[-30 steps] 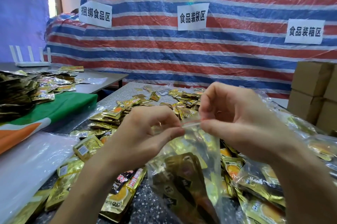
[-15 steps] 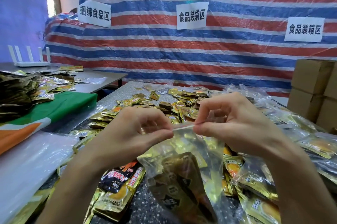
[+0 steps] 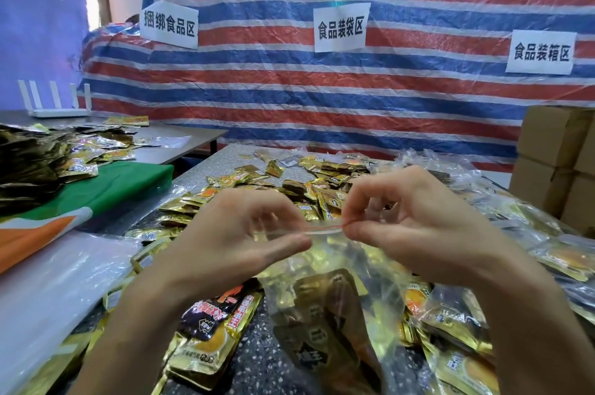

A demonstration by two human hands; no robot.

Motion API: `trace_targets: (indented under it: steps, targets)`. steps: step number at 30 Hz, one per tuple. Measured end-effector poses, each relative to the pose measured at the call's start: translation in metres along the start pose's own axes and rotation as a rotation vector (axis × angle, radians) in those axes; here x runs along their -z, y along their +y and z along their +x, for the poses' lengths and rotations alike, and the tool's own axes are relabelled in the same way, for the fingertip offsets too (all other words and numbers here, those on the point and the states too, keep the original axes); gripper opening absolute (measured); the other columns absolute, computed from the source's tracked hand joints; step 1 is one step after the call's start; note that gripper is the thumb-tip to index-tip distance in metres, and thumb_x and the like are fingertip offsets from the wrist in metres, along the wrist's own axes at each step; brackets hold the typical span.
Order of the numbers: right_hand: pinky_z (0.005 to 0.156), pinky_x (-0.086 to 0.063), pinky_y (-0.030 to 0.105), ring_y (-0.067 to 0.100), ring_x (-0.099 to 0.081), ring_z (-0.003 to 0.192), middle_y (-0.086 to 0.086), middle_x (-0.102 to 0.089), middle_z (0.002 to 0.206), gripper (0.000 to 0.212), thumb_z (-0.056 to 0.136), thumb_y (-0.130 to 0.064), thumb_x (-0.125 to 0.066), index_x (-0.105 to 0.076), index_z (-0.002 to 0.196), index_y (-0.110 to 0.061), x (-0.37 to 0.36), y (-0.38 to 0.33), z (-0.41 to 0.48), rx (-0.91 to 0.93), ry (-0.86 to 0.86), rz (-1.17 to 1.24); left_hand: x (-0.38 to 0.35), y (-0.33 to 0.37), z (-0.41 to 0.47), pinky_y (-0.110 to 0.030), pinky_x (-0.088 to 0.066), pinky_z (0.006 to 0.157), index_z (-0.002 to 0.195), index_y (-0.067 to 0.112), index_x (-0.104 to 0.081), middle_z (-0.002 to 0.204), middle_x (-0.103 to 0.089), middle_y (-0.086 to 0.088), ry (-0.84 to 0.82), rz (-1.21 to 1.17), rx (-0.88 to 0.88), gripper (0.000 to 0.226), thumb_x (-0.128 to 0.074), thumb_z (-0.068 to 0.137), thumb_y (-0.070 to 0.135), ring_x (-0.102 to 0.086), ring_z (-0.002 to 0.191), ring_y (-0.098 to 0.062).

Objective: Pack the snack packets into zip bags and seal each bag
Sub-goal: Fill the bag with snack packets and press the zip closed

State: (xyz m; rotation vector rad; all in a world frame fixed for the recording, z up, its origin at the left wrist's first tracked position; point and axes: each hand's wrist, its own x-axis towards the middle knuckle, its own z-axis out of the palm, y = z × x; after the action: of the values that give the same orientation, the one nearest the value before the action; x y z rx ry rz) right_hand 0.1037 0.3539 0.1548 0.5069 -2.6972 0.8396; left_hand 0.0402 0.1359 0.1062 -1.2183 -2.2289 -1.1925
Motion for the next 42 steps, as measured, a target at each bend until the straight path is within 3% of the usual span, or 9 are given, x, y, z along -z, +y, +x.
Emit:
trace_targets:
  steps: [5,8,13,18,24,29,33,40,42]
  targets:
    - [0.068,-0.056,0.033,0.006,-0.064,0.073,-0.010,-0.070,0.079,0.013,0.087,-0.023,-0.072,-0.069,0.075,-0.028,-0.002,-0.001,-0.001,-0.054,-0.016,-0.054,0.001,-0.006,-0.002,-0.021,-0.044,0.066,0.075,0.021,-0.069,0.071,-0.065,0.013,-0.001,-0.034,0.023,0.013,-0.072,0.081,0.033,-0.062,0.073,-0.011]
    - [0.068,-0.053,0.032,-0.005,-0.058,0.083,-0.039,-0.058,0.094,0.005,0.083,-0.039,-0.069,-0.067,0.082,-0.035,-0.003,-0.006,-0.005,-0.045,0.002,-0.202,-0.004,-0.005,-0.001,-0.025,-0.044,0.063,0.069,0.013,-0.065,0.069,-0.061,0.007,0.061,-0.028,-0.030,0.018,-0.077,0.082,0.019,-0.057,0.069,-0.012]
    - [0.084,-0.053,0.037,-0.007,-0.055,0.087,-0.030,-0.058,0.092,0.042,0.073,-0.064,-0.059,-0.062,0.111,-0.045,-0.002,-0.018,-0.011,-0.062,-0.006,-0.304,-0.003,-0.004,-0.002,-0.028,-0.043,0.061,0.064,0.005,-0.066,0.066,-0.059,0.003,0.082,-0.072,-0.073,0.018,-0.077,0.074,0.016,-0.056,0.066,-0.016]
    - [0.101,-0.049,0.038,-0.007,-0.052,0.115,-0.030,-0.056,0.128,0.072,0.073,-0.065,-0.065,-0.046,0.140,-0.046,-0.002,-0.022,-0.012,-0.024,-0.031,-0.310,-0.005,-0.004,-0.001,-0.026,-0.041,0.060,0.067,0.013,-0.072,0.065,-0.060,0.006,0.091,-0.124,-0.089,0.013,-0.079,0.074,0.021,-0.054,0.062,-0.014]
    - [0.080,-0.054,0.045,0.001,-0.060,0.078,-0.024,-0.067,0.079,0.008,0.083,-0.046,-0.076,-0.073,0.088,-0.041,-0.006,-0.011,-0.004,-0.059,0.030,-0.214,-0.002,-0.012,-0.005,-0.045,-0.052,0.063,0.083,0.020,-0.079,0.079,-0.073,-0.005,0.035,-0.286,-0.008,0.021,-0.084,0.070,0.035,-0.064,0.069,-0.028]
    - [0.067,-0.053,0.041,0.001,-0.057,0.063,-0.022,-0.066,0.071,0.016,0.077,-0.046,-0.082,-0.075,0.077,-0.032,0.001,-0.001,-0.004,-0.122,0.055,-0.137,0.004,-0.033,-0.012,-0.053,-0.054,0.066,0.086,0.020,-0.079,0.080,-0.073,-0.011,0.083,-0.407,0.147,0.007,-0.077,0.079,0.018,-0.068,0.072,-0.031]
    - [0.060,-0.052,0.041,0.003,-0.058,0.058,-0.017,-0.067,0.069,0.014,0.078,-0.042,-0.082,-0.075,0.077,-0.030,0.001,0.000,-0.003,-0.117,0.049,-0.104,-0.003,-0.035,-0.012,-0.028,-0.055,0.063,0.086,0.017,-0.079,0.080,-0.074,-0.010,0.126,-0.437,0.123,0.005,-0.076,0.082,0.016,-0.069,0.071,-0.019]
    - [0.077,-0.056,0.037,-0.003,-0.062,0.082,-0.025,-0.066,0.090,0.045,0.066,-0.068,-0.063,-0.069,0.102,-0.040,-0.009,-0.007,-0.003,-0.040,0.032,-0.148,-0.018,-0.027,-0.012,-0.019,-0.049,0.066,0.087,0.015,-0.069,0.081,-0.067,-0.004,0.221,-0.433,0.014,0.011,-0.069,0.084,0.026,-0.063,0.076,-0.013]
    - [0.081,-0.055,0.036,-0.004,-0.061,0.089,-0.026,-0.067,0.094,0.033,0.078,-0.060,-0.066,-0.070,0.103,-0.038,-0.020,-0.013,0.001,0.064,0.107,-0.126,-0.021,-0.023,-0.012,-0.018,-0.047,0.065,0.086,0.020,-0.068,0.081,-0.066,0.000,0.218,-0.415,-0.019,0.009,-0.066,0.085,0.028,-0.061,0.075,-0.011]
